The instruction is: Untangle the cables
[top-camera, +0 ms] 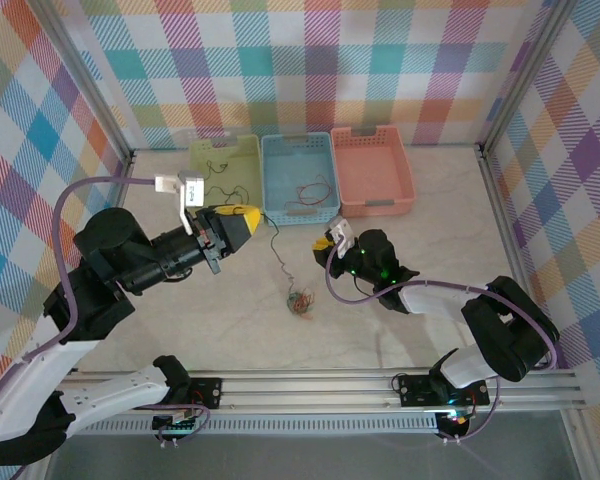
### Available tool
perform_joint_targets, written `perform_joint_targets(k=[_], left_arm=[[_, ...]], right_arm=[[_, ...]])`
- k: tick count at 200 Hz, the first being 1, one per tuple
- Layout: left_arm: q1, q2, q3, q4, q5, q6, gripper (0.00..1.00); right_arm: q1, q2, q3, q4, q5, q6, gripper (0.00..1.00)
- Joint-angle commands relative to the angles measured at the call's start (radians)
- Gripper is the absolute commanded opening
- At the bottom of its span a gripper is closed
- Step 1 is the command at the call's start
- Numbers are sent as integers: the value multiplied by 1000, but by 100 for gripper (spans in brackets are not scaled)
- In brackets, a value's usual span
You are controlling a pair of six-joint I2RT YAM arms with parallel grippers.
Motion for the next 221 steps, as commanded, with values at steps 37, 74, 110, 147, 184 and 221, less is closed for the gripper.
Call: perform_joint_targets(k=[37,74,110,147,184,221], left_arm=[[-6,46,13,-29,-32,7,0],[-4,94,-15,-42,-125,41,0],[10,199,28,-47,-203,72,0],[23,321,226,-79,-122,66,0],[24,366,312,-86,-83,50,0],[24,396,359,-98,-92,55,0]], right_arm=[[-1,-45,-78,216,-175,6,31],[11,-53,-116,324,-272,14,40],[15,-56,-129,356,-283,17,43],[16,-82,-153,362,-192,12,48],[16,-76,-163,391,-196,44,56],[16,-75,-167,402,-188,48,56]])
